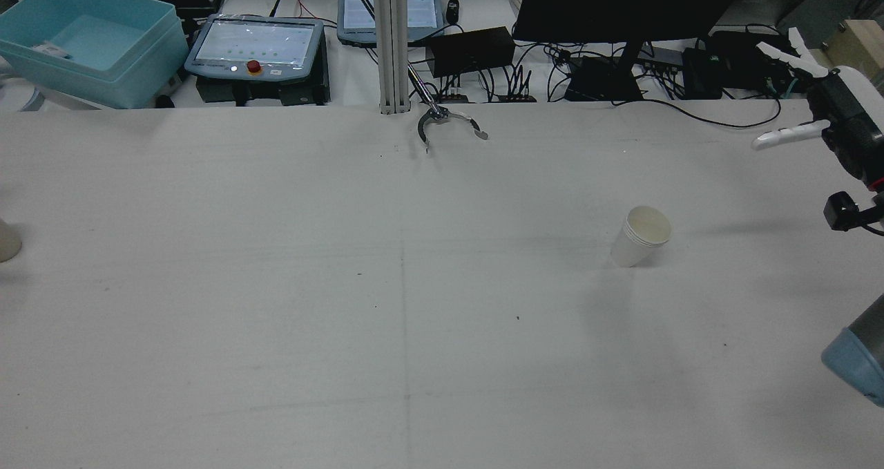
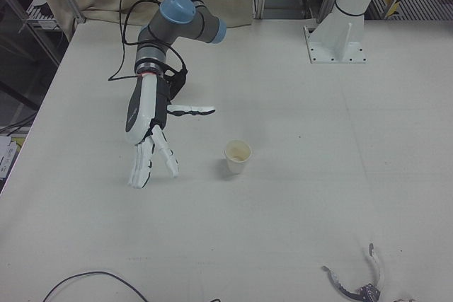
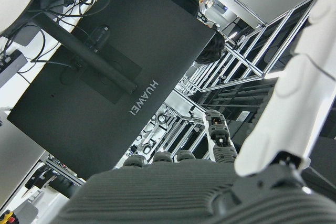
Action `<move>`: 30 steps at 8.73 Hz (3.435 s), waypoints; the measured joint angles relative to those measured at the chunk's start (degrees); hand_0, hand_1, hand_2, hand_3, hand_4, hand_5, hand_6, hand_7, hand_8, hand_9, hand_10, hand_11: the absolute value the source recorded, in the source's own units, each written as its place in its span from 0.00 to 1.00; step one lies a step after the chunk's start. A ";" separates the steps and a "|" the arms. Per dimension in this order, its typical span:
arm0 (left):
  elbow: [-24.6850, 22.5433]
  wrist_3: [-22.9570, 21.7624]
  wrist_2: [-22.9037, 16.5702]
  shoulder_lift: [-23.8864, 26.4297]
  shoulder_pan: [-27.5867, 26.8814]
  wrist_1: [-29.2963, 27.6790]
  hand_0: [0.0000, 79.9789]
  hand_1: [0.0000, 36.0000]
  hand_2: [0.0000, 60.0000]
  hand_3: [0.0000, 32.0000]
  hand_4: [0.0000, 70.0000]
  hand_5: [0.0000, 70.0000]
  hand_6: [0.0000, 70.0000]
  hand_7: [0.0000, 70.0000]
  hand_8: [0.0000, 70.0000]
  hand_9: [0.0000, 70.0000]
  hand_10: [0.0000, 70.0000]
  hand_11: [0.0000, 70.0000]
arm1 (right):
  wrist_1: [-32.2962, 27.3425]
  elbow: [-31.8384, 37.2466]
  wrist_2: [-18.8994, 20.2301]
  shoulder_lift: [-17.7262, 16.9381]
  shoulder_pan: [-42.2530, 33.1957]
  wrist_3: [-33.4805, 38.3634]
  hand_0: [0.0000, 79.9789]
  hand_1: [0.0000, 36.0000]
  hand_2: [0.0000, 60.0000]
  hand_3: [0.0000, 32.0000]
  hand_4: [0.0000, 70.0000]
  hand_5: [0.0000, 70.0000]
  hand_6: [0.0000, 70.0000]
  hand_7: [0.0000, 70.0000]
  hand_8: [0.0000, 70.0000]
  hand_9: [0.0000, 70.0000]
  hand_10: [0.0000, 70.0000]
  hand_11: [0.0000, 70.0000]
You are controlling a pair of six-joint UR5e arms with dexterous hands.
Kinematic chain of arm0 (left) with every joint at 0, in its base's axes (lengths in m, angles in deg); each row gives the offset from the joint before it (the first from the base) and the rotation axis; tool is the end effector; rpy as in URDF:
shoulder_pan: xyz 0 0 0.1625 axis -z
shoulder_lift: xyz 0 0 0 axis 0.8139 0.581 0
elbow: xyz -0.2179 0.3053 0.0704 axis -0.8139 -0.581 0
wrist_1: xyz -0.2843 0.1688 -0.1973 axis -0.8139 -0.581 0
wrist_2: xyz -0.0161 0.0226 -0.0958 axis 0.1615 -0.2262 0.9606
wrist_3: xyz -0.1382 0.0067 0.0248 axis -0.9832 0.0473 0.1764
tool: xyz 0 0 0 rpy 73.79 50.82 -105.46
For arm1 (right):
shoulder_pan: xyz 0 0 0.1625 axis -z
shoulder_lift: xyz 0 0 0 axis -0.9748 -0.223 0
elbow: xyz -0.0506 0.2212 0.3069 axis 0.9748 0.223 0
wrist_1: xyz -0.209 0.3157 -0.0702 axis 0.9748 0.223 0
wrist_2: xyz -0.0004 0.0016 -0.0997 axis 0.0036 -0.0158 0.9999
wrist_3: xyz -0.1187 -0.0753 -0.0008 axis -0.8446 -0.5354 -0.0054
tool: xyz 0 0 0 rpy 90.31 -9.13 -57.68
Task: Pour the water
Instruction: 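Close the left hand around the beige paper cup beside it, then hold the beige cup in the left hand while the right hand opens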
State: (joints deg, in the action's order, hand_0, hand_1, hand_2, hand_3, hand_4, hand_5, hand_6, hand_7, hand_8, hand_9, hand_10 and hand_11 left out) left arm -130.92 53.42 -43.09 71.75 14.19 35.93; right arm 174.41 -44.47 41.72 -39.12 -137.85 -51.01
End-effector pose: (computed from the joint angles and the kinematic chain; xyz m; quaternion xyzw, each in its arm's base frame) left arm 0.0221 -0.4732 0.6988 -0.0008 0.7244 -0.6696 0.1639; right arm -0.0531 -0.5060 0.5177 0.2348 -0.7218 0.6187 0.2025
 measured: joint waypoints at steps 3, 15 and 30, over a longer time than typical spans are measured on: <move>-1.10 3.90 -0.18 -0.50 -0.24 -3.00 0.61 0.30 0.00 0.27 0.09 0.00 0.00 0.11 0.00 0.00 0.05 0.10 | 0.10 -4.53 -0.27 -1.57 1.71 -3.93 0.60 0.15 0.00 0.02 0.08 0.00 0.00 0.00 0.03 0.04 0.00 0.00; 24.15 19.84 -0.95 6.98 -2.62 -23.41 0.58 0.13 0.00 0.24 0.08 0.00 0.00 0.08 0.00 0.00 0.06 0.11 | 0.23 -7.59 -11.41 -2.11 13.47 -5.54 0.63 0.21 0.00 0.07 0.15 0.06 0.00 0.00 0.02 0.03 0.00 0.00; 29.38 20.36 -0.66 12.54 -6.89 -22.17 0.76 0.82 0.62 0.00 0.54 1.00 0.03 0.37 0.00 0.05 0.11 0.20 | 2.85 -9.85 -11.73 -1.75 14.78 -5.58 0.62 0.19 0.00 0.03 0.15 0.06 0.00 0.00 0.03 0.04 0.00 0.00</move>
State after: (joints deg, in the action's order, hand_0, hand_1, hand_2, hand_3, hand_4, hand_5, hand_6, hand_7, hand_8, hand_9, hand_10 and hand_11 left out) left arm -101.55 73.78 -43.75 84.29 7.31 13.76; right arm 177.26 -54.32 29.99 -40.87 -123.08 -56.60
